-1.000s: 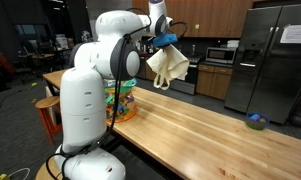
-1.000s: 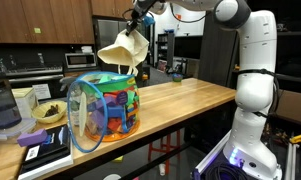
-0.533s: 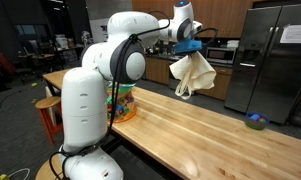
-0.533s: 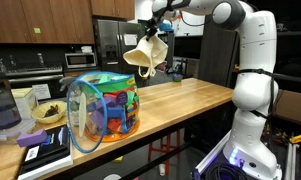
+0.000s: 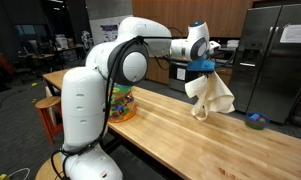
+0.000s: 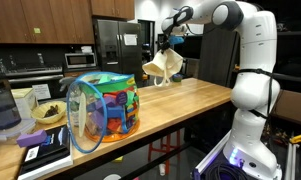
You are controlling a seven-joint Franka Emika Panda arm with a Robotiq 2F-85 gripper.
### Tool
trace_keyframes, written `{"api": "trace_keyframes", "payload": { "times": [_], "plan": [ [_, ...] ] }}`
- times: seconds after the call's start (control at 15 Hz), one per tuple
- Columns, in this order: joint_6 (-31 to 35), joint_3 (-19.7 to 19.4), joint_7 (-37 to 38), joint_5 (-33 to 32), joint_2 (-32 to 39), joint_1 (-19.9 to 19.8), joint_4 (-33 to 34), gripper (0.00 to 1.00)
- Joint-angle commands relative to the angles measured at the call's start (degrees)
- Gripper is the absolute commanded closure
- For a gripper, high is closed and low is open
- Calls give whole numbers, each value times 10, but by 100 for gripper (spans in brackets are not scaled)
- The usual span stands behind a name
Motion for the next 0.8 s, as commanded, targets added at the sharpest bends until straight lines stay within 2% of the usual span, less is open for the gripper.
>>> {"api": "trace_keyframes", "payload": {
  "times": [0.0,0.4,0.73],
  "plan": [
    [19,-27,64,-61,-34,-1,-85,99],
    [4,-67,162,-149,-67,-7,-189,99],
    [0,-82,208,-177,-101,-19,-245,99]
  ]
}}
